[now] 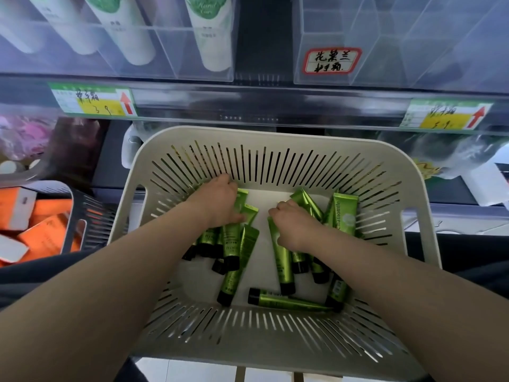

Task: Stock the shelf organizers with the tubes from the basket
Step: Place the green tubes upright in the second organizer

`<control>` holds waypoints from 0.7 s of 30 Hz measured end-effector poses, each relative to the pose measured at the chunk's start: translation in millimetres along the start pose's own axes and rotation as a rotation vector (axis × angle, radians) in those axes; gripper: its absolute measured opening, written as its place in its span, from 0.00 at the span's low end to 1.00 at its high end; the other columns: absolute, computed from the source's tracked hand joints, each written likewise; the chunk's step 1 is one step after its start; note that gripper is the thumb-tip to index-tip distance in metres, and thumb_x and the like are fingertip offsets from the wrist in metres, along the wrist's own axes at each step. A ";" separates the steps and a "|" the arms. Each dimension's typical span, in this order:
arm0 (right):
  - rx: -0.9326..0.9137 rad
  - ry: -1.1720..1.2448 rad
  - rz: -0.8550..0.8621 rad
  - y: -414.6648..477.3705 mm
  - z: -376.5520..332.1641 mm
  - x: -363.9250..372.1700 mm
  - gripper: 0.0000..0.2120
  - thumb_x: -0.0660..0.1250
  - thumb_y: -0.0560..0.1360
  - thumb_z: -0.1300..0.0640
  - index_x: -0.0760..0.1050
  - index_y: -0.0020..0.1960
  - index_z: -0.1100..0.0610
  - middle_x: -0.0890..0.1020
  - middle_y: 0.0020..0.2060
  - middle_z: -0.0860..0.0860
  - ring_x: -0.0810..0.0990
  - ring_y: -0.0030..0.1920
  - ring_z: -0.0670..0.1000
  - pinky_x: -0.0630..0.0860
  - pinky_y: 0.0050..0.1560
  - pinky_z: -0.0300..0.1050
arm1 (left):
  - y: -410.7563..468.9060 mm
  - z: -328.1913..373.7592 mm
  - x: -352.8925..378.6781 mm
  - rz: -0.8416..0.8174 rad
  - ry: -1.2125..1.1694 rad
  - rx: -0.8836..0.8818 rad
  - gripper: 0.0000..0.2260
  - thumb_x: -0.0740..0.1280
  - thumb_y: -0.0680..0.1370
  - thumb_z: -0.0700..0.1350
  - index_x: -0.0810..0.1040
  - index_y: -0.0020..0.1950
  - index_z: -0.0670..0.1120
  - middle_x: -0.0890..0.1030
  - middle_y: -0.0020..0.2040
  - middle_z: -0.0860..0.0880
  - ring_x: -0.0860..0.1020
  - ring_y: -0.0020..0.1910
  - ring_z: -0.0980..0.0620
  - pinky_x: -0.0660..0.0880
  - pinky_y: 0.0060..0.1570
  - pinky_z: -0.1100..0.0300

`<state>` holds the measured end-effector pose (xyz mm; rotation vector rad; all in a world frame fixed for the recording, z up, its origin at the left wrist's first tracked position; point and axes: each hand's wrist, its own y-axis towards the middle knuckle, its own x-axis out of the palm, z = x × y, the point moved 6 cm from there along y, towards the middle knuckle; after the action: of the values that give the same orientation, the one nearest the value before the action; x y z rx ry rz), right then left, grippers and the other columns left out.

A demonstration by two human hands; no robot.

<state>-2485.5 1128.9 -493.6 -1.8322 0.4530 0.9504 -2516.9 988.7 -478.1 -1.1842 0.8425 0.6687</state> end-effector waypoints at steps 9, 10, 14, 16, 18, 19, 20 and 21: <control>0.047 0.094 0.043 -4.4 3.6 -6.0 0.18 0.64 0.73 0.67 0.70 0.63 0.62 0.71 0.58 0.58 0.69 0.59 0.57 0.71 0.57 0.47 | -8.6 4.6 -6.1 0.037 -0.204 -0.012 0.25 0.74 0.69 0.54 0.71 0.60 0.45 0.74 0.55 0.48 0.69 0.48 0.53 0.67 0.47 0.61; 0.059 0.118 0.045 -5.1 4.5 -7.3 0.19 0.63 0.73 0.67 0.70 0.63 0.62 0.71 0.58 0.58 0.71 0.59 0.57 0.72 0.58 0.48 | -10.0 4.9 -6.7 0.040 -0.218 -0.017 0.24 0.74 0.69 0.53 0.72 0.59 0.46 0.75 0.54 0.48 0.69 0.48 0.53 0.67 0.46 0.61; 0.094 0.220 0.052 -10.9 7.8 -14.0 0.20 0.63 0.73 0.68 0.70 0.64 0.60 0.72 0.60 0.57 0.74 0.58 0.57 0.74 0.57 0.47 | -17.3 7.1 -9.4 0.040 -0.273 -0.048 0.22 0.74 0.70 0.52 0.73 0.59 0.46 0.76 0.53 0.49 0.72 0.48 0.52 0.69 0.45 0.61; 0.107 0.272 0.061 -16.1 9.2 -17.8 0.20 0.63 0.73 0.68 0.71 0.65 0.59 0.73 0.62 0.56 0.74 0.59 0.55 0.73 0.55 0.43 | -21.9 8.4 -12.6 0.041 -0.293 -0.054 0.19 0.74 0.70 0.51 0.75 0.57 0.46 0.77 0.52 0.49 0.73 0.48 0.52 0.69 0.44 0.61; 0.125 0.326 0.079 -23.0 9.9 -22.4 0.19 0.64 0.73 0.68 0.73 0.63 0.58 0.74 0.62 0.55 0.74 0.60 0.54 0.72 0.54 0.41 | -28.1 9.7 -16.6 0.039 -0.306 -0.060 0.15 0.73 0.71 0.49 0.76 0.54 0.46 0.76 0.50 0.49 0.73 0.47 0.52 0.68 0.44 0.61; 0.132 0.347 0.090 -26.9 9.8 -25.3 0.18 0.64 0.73 0.67 0.74 0.62 0.58 0.75 0.61 0.55 0.75 0.59 0.53 0.72 0.53 0.40 | -31.7 10.5 -19.0 0.041 -0.311 -0.060 0.14 0.73 0.71 0.49 0.76 0.54 0.46 0.75 0.48 0.50 0.72 0.47 0.52 0.68 0.44 0.61; 0.135 0.364 0.099 -31.0 9.5 -28.4 0.17 0.64 0.73 0.67 0.75 0.61 0.58 0.76 0.60 0.54 0.75 0.58 0.53 0.72 0.51 0.39 | -35.3 11.3 -21.5 0.046 -0.319 -0.060 0.13 0.73 0.72 0.48 0.76 0.53 0.46 0.75 0.47 0.51 0.72 0.47 0.53 0.67 0.44 0.61; 0.135 0.381 0.105 -35.2 8.8 -31.5 0.16 0.64 0.73 0.67 0.76 0.59 0.58 0.77 0.59 0.54 0.76 0.57 0.52 0.72 0.49 0.39 | -39.2 12.5 -24.0 0.051 -0.329 -0.057 0.12 0.73 0.72 0.47 0.77 0.52 0.47 0.74 0.47 0.52 0.72 0.48 0.53 0.67 0.44 0.62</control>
<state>-2485.3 1149.2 -450.1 -1.8821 0.8345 0.6194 -2495.0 990.3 -435.8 -1.0685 0.5811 0.9065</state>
